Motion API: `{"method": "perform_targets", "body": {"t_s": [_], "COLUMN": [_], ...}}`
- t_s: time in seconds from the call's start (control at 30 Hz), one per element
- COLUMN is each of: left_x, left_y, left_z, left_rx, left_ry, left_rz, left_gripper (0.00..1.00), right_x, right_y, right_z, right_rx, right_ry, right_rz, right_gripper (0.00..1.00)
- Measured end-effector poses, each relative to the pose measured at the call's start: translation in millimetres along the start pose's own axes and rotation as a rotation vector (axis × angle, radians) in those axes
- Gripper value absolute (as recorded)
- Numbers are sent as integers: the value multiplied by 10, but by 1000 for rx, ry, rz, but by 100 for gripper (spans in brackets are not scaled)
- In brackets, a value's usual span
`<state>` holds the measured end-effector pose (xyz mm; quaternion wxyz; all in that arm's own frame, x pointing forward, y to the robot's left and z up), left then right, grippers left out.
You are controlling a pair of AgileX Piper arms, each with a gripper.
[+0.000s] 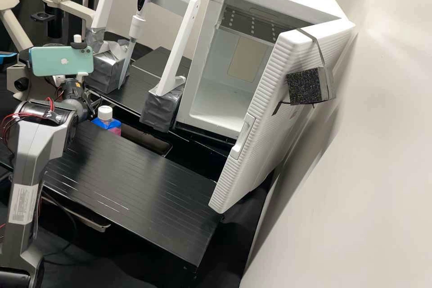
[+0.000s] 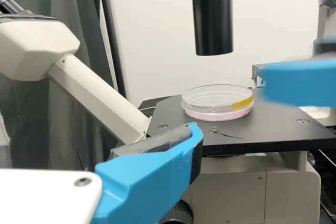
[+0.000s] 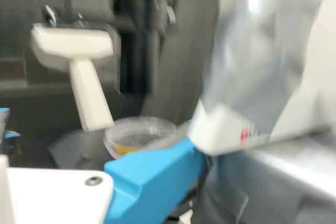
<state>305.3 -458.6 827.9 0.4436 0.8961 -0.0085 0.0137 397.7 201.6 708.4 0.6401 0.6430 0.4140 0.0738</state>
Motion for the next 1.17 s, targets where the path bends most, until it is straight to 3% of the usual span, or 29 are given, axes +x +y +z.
{"method": "perform_targets", "body": {"t_s": [0.13,0.23,0.43,0.63,0.77,0.83,0.9,1.0,1.17], "left_x": [0,0,0,0,0,0,0,0,0], "left_y": [0,0,0,0,0,0,0,0,0], "left_z": [0,0,0,0,0,0,0,0,0], "left_rx": [0,0,0,0,0,0,0,0,0], "left_ry": [0,0,0,0,0,0,0,0,0], "left_rz": [0,0,0,0,0,0,0,0,0], "left_gripper": [100,100,100,100,100,100,100,100,100], "right_x": [-330,-533,-873,-1186,-1406,-1556,-1697,-1874,-2105], "right_y": [-40,-46,-71,-139,-113,-81,-39,22,69], "right_z": [-72,-207,-497,-677,-736,-738,-717,-672,-580], "right_rx": [-25,-42,-46,-43,-63,-86,-86,-66,11], "right_ry": [-4,52,155,149,113,58,-11,-86,-171], "right_rz": [11,52,107,105,153,224,311,403,503], "right_gripper": [100,100,100,100,100,100,100,100,100]}}
